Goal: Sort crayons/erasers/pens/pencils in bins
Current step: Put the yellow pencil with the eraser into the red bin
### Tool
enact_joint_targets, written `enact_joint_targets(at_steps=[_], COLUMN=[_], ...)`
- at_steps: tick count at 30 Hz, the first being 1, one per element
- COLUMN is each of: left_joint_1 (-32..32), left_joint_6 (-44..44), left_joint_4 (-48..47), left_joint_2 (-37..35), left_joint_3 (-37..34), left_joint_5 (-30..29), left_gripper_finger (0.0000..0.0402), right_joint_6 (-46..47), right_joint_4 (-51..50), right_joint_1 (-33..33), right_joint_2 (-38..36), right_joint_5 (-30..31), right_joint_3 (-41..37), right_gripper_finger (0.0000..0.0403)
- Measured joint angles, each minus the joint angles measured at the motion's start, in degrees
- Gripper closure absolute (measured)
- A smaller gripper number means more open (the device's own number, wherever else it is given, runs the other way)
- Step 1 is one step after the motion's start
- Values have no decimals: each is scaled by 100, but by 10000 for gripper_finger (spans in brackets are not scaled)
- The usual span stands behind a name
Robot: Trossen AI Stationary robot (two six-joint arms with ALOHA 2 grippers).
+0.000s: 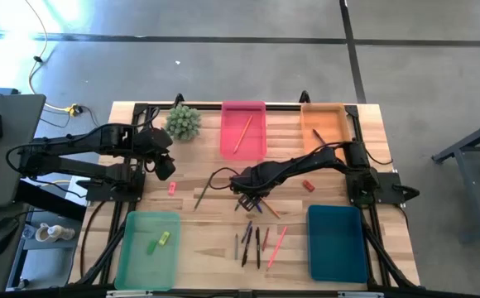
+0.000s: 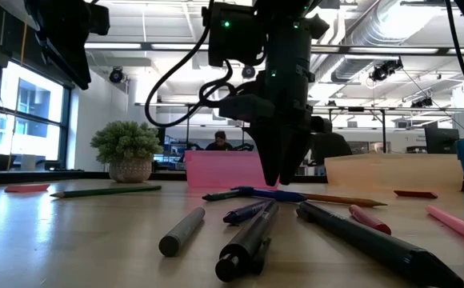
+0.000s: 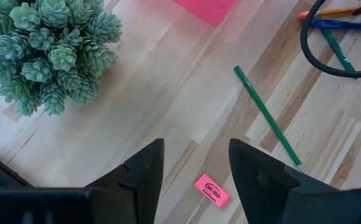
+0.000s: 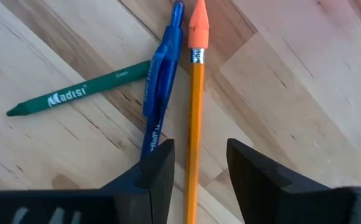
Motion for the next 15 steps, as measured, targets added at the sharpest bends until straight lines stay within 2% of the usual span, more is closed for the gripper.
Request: enact_joint_targets(at_steps=[15], left_joint_1=[0], left_joint_6=[103], left_joint_4=[0], left_joint_2=[0], left_joint_3=[0], left_joint_5=[-11], left_gripper_finger=[234], right_joint_6=[121], right_joint_4=[105], right_joint_1=[2], right_joint_2=[16], right_joint_5=[186], right_joint_3=[-4], right_gripper_finger=[267])
